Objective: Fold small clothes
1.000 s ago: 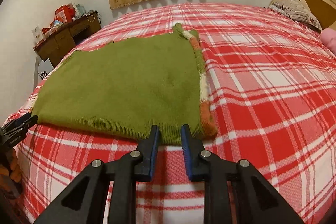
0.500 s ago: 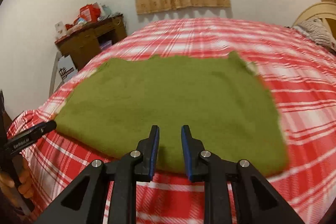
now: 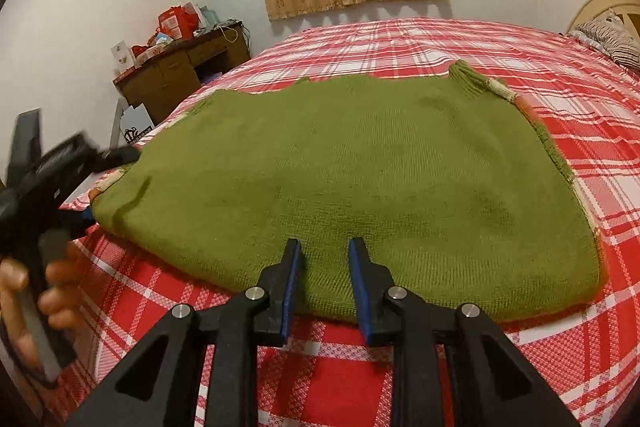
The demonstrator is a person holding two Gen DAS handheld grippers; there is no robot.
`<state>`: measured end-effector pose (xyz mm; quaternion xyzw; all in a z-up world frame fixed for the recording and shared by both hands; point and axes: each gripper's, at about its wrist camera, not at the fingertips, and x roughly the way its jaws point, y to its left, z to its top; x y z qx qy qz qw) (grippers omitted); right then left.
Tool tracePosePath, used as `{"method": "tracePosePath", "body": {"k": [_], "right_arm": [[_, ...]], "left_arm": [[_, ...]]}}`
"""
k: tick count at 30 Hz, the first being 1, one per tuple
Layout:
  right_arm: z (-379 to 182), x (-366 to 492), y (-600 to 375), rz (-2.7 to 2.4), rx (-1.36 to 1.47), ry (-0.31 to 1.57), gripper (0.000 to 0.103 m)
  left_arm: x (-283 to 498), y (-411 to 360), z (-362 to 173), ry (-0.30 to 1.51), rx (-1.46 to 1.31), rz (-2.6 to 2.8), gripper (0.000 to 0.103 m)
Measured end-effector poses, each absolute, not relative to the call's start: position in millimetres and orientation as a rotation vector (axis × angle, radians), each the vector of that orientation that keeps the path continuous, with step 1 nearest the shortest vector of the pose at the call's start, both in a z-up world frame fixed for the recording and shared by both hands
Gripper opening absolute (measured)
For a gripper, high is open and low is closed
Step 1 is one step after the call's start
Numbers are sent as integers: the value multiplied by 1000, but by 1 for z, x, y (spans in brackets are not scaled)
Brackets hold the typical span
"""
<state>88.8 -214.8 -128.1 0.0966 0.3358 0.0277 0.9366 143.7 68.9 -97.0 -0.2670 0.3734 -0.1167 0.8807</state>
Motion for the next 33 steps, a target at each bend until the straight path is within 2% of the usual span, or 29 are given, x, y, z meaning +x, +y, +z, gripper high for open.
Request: {"method": "tracePosePath", "body": {"k": [1,5,8,9,10,11,13,16,18,23,25,28,31,33], "right_arm": [[-128,89,-215,57,199,686,26],[-121,96,-213,45,189,734,26],[-105,106,-205,77,210,694,26],[-100,111,-197,87,211,684,26],[-97,117,-189,107,211,676,26],[-96,123,-182,123,208,668,26],[-100,135,-167,138,185,668,26],[-124,149,-160,157,195,739,26],[-121,146,-164,173,225,729,26],[-128,142,-181,225,343,711,26],[-129,141,-184,234,375,703,26],[-131,139,-187,248,412,697,26],[-132,139,-190,259,442,692,27],[-133,140,-190,260,443,690,26]], "left_arm": [[147,67,-95,771,-563,-247,85],[155,58,-85,728,-498,-248,78],[163,62,-89,740,-519,-239,77],[165,63,-91,746,-529,-232,74],[166,63,-93,753,-527,-225,65],[167,62,-94,757,-515,-213,61],[167,60,-94,759,-464,-178,44],[169,57,-92,750,-402,-154,26],[169,53,-88,729,-368,-152,19],[160,18,-63,627,-200,-185,13],[151,-7,-52,570,-93,-235,6],[132,-53,-46,508,100,-348,6],[129,-76,-61,535,191,-380,7],[138,-70,-72,617,119,-391,7]]}}
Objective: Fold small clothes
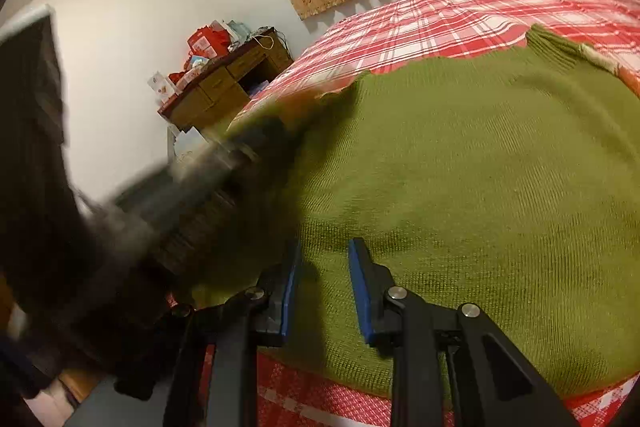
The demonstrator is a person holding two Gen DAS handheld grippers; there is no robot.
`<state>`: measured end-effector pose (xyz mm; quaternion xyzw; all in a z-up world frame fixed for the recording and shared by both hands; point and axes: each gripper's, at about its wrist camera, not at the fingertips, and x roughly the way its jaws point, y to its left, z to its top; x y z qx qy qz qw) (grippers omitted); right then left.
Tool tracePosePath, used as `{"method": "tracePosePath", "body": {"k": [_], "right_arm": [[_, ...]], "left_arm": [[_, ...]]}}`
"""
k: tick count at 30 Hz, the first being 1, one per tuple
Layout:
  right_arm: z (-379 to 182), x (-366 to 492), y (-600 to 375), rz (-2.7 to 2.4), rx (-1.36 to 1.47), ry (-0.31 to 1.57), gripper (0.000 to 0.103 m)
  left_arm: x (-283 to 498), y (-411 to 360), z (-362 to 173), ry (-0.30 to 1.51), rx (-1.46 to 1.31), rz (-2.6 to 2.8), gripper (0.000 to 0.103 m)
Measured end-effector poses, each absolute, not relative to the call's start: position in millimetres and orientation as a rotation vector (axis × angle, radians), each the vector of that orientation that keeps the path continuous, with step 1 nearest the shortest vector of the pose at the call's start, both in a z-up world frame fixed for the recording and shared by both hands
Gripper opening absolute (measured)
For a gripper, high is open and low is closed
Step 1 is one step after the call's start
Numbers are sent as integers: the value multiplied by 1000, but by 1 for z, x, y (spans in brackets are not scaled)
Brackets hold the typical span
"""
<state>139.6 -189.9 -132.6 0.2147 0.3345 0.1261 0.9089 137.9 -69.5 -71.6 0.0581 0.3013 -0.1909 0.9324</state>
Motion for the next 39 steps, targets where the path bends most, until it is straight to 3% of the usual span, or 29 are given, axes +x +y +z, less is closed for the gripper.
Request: {"method": "tracePosePath", "body": {"k": [9,15,19,23,27,29,31,34,37,39], "right_arm": [[-133,140,-193,270,463,687,26],[-133,140,-194,271,468,686,26],[-134,140,-194,268,465,686,26],[-134,141,-194,267,465,687,26],[-132,145,-193,255,453,709,26],[-126,150,-190,242,438,741,26],[-114,157,-187,233,442,752,27],[-81,178,-174,273,402,711,31],[-51,214,-149,354,335,693,63],[-42,247,-129,380,280,722,64]], "left_arm": [[145,-12,-62,634,-103,-300,8],[142,89,-86,702,-392,-88,8],[127,130,-106,755,-376,29,4],[115,124,-102,735,-299,-5,4],[112,109,-91,714,-350,-181,18],[115,97,-90,711,-339,-215,38],[116,90,-94,710,-332,-231,65],[123,90,-109,745,-408,-224,69],[122,96,-107,712,-438,-254,69],[119,102,-110,700,-475,-270,67]]}}
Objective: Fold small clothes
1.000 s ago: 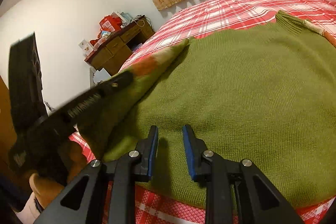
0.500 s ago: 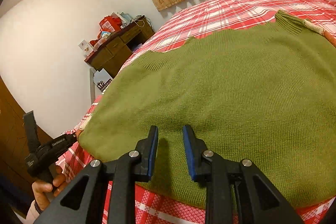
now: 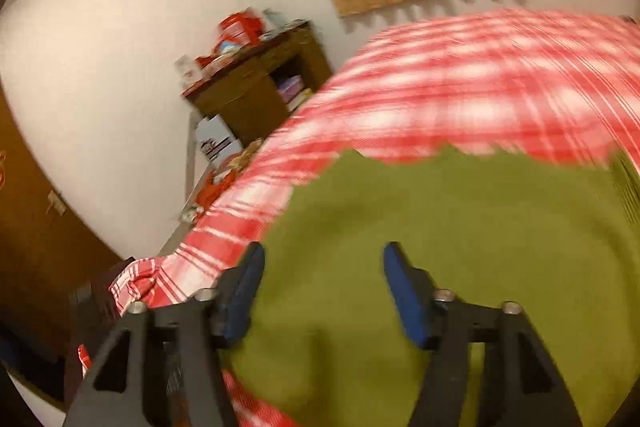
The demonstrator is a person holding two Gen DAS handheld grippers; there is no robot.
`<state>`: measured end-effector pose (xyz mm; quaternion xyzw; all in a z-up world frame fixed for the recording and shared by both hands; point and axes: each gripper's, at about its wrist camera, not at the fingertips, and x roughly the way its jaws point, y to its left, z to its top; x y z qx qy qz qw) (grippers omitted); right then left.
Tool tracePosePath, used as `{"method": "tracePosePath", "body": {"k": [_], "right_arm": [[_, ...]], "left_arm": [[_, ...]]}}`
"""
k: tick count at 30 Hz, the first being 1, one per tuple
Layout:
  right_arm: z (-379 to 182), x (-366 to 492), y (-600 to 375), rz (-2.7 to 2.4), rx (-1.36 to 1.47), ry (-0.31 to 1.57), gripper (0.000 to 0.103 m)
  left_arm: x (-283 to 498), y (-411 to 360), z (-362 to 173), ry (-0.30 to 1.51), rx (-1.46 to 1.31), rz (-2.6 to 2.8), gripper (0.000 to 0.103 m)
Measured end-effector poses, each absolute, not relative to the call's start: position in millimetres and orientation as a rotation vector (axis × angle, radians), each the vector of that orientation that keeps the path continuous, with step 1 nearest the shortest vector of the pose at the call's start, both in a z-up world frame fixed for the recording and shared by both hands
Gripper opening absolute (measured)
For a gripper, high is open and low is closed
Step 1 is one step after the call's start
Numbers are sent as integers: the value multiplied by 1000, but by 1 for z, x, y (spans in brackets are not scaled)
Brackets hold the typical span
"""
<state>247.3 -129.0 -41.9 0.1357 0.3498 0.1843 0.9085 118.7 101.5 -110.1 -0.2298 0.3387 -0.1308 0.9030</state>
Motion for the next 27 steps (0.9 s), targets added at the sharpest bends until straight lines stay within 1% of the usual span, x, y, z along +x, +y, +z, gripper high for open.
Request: {"method": "tracePosePath", "body": {"k": [2,3,4,5,7,9,10,11,14,16,19,22,24,25,26,27], "right_arm": [[-41,281,-108,384,224,772,63],[-42,300,-94,391,197,786,61],[-44,311,-85,390,175,794,55],[-47,325,-74,387,144,810,51],[-54,342,-56,388,84,835,50],[-71,356,-36,365,-31,908,49],[-79,361,-35,352,-53,941,38],[-91,365,-37,344,-58,979,22],[-98,358,-59,358,29,954,12],[-96,352,-82,382,188,926,10],[-99,346,-117,489,497,840,10],[-100,342,-133,607,734,738,10],[-98,341,-129,629,748,732,10],[-100,345,-121,641,711,762,10],[-103,349,-113,641,674,811,13],[-109,353,-107,619,642,869,13]], "left_arm": [[118,104,-111,695,-486,-275,65],[118,103,-111,695,-482,-271,63],[117,102,-111,692,-477,-267,61],[116,102,-111,689,-472,-265,61],[115,102,-112,685,-471,-266,60],[116,102,-112,683,-474,-268,60],[116,102,-112,682,-473,-268,60],[116,102,-112,681,-473,-268,60],[114,102,-112,681,-474,-270,60],[111,100,-112,678,-469,-271,60],[112,98,-111,677,-464,-274,60],[112,97,-111,677,-465,-275,60],[112,96,-111,677,-459,-273,60],[113,96,-111,678,-457,-272,60],[113,95,-111,679,-454,-271,60],[114,95,-111,680,-454,-270,60]]}}
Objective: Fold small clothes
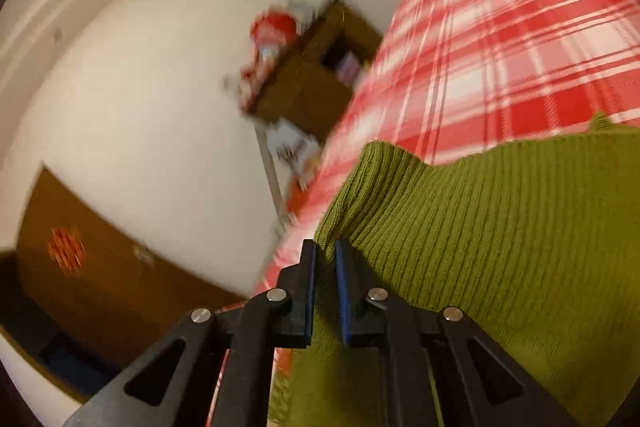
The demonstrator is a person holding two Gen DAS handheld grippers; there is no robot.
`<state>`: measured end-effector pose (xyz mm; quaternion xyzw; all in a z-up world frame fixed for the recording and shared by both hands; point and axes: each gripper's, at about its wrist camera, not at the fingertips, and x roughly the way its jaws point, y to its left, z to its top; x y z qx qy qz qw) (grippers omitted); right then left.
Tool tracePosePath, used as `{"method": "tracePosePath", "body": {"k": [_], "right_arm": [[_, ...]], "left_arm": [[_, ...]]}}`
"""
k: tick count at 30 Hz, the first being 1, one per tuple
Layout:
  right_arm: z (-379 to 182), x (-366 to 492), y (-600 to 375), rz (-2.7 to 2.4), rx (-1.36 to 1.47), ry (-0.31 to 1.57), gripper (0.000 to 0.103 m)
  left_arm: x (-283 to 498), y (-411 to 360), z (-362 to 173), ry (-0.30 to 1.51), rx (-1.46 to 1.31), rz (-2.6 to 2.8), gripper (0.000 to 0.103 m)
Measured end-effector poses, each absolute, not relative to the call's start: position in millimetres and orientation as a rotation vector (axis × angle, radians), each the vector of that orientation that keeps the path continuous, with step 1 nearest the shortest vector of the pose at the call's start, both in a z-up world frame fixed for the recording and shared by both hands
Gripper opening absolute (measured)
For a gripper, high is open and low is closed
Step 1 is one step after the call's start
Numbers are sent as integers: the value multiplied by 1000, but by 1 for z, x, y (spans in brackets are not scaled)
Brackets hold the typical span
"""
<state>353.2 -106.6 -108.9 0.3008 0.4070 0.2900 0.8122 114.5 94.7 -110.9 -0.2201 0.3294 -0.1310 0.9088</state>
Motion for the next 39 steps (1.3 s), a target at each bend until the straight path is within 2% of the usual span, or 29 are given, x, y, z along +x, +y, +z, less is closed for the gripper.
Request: {"method": "tracePosePath", "body": {"k": [2,6,10,14,19,20,22,23,25,29,35,39], "right_arm": [[-113,353,-110,605,681,881,13],[-90,320,-133,548,722,713,13],[-83,271,-135,453,485,777,13],[-89,213,-156,354,406,770,13],[-124,173,-191,295,410,767,13],[-130,164,-198,312,453,731,11],[-135,161,-209,328,522,717,11],[-137,162,-212,336,545,718,11],[-141,166,-214,348,572,715,11],[-142,168,-216,364,598,707,11],[-144,170,-213,369,619,697,11],[-145,166,-217,352,637,680,11]], "left_arm": [[116,96,-112,678,-462,-274,60],[115,98,-113,676,-473,-281,60],[115,100,-113,667,-492,-332,72],[121,92,-107,696,-457,-343,82],[154,75,-103,745,-532,-398,83],[162,70,-104,756,-536,-383,82],[169,62,-104,781,-529,-380,52],[169,59,-104,788,-528,-371,48],[164,57,-104,777,-506,-328,30],[157,54,-99,760,-480,-286,26],[133,-15,-60,624,-113,-312,21],[119,-52,-62,601,43,-367,21]]}}
